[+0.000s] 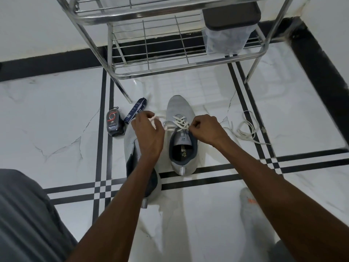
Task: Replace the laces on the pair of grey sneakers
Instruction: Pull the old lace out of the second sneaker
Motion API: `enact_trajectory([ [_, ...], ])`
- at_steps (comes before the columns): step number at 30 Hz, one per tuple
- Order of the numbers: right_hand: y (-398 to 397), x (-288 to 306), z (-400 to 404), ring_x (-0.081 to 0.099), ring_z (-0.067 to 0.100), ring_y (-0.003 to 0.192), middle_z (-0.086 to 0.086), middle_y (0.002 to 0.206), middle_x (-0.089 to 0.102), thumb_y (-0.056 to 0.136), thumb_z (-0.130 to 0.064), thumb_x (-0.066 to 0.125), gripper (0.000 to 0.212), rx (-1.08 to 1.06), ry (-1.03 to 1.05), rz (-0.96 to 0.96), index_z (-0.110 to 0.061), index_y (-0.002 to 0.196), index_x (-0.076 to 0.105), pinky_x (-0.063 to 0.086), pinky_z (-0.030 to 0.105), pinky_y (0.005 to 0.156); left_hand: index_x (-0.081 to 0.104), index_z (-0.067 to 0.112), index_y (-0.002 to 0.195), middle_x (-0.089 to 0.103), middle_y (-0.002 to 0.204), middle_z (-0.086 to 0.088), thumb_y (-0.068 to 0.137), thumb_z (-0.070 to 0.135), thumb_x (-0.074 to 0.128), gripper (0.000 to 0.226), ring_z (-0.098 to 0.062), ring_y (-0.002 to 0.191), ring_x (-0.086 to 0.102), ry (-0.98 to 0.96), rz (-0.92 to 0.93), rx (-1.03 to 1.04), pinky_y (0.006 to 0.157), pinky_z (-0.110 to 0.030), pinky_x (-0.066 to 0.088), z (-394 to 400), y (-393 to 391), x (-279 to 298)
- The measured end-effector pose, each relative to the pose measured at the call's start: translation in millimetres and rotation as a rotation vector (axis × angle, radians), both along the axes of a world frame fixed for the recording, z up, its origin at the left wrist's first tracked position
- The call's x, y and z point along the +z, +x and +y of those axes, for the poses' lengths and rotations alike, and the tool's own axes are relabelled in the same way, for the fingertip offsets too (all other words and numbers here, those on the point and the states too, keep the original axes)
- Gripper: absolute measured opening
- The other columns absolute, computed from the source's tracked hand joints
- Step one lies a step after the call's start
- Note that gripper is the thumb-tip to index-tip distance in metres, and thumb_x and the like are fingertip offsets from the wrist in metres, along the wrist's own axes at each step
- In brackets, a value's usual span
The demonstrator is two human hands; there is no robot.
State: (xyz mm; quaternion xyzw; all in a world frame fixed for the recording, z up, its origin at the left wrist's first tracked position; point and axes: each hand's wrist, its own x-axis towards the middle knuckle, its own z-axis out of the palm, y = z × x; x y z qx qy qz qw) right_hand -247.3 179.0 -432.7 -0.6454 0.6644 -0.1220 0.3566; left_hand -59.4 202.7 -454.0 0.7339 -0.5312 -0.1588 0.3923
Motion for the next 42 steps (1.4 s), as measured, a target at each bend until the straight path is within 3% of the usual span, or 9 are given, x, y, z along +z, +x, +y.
enact_trajectory([
  [4,2,2,-2,0.066,0.021,0.082,0.003,0.086,0.073,0.088,-0.024,0.062,0.016,0.034,0.005,0.012,-0.013,0.087,0.073,0.056,0.033,0.076,0.068,0.018,0.104,0.058,0.119,0.000,0.085,0.021,0.073,0.020,-0.026,0.117,0.043,0.034,-0.311,-0.461,0.095,-0.035,0.040,0,-18,-6],
  [9,4,4,-6,0.067,0.020,0.079,0.001,0.082,0.069,0.089,-0.025,0.064,0.015,0.044,0.003,-0.004,-0.014,0.090,0.073,0.055,0.031,0.075,0.075,0.014,0.095,0.066,0.112,-0.002,0.089,0.017,0.069,0.009,-0.030,0.112,0.051,-0.006,-0.555,-0.491,0.085,-0.046,0.047,-6,-27,-7],
  [15,2,0,-2,0.067,0.021,0.083,0.003,0.086,0.073,0.088,-0.024,0.063,0.015,0.039,-0.009,0.017,-0.014,0.089,0.074,0.054,0.030,0.073,0.065,0.005,0.103,0.063,0.113,-0.016,0.092,0.016,0.057,0.018,-0.035,0.110,0.056,0.043,0.030,0.444,0.097,-0.039,0.040,-16,19,10],
  [23,6,7,-4,0.068,0.021,0.084,0.004,0.090,0.074,0.088,-0.024,0.065,0.015,0.050,-0.002,0.025,-0.012,0.089,0.075,0.056,0.032,0.076,0.072,0.019,0.102,0.056,0.126,-0.001,0.084,0.022,0.074,0.018,-0.030,0.121,0.041,0.133,-0.388,-0.446,0.097,-0.045,0.042,-3,-25,-4],
  [27,5,4,-3,0.068,0.022,0.084,0.003,0.089,0.074,0.087,-0.027,0.066,0.015,0.042,0.010,0.034,-0.015,0.087,0.075,0.058,0.037,0.080,0.073,0.013,0.093,0.064,0.113,-0.004,0.086,0.014,0.071,0.007,-0.030,0.112,0.051,0.076,-0.368,-0.408,0.088,-0.046,0.045,-6,-24,2],
  [32,3,-1,1,0.068,0.022,0.085,0.002,0.086,0.073,0.084,-0.027,0.067,0.011,0.016,0.021,0.052,-0.017,0.081,0.071,0.057,0.034,0.077,0.061,0.006,0.114,0.056,0.122,-0.016,0.090,0.018,0.066,0.028,-0.032,0.117,0.051,0.053,0.075,0.171,0.100,-0.040,0.042,-11,14,7],
  [35,4,-2,0,0.064,0.023,0.087,0.001,0.094,0.068,0.081,-0.026,0.070,0.011,-0.001,-0.015,0.054,-0.020,0.087,0.064,0.054,0.034,0.076,0.051,0.005,0.122,0.047,0.127,-0.014,0.085,0.035,0.078,0.054,-0.026,0.116,0.045,0.072,0.077,0.107,0.095,-0.033,0.038,3,1,8],
  [39,20,1,-3,0.055,0.027,0.101,0.009,0.110,0.053,0.080,-0.015,0.072,0.024,0.168,-0.120,0.072,-0.018,0.103,0.066,0.051,0.037,0.081,0.057,0.015,0.096,0.061,0.092,0.000,0.088,0.039,0.073,0.030,-0.016,0.083,0.058,0.133,0.063,-0.158,0.071,-0.034,0.049,25,-19,-4],
  [42,31,-2,-1,0.043,0.032,0.117,0.012,0.123,0.048,0.091,-0.022,0.062,0.024,0.325,-0.130,0.198,-0.017,0.113,0.071,0.047,0.041,0.095,0.065,0.011,0.091,0.068,0.085,0.001,0.097,0.023,0.063,0.013,-0.015,0.078,0.063,0.150,0.112,-0.177,0.075,-0.041,0.053,26,-21,-11],
])
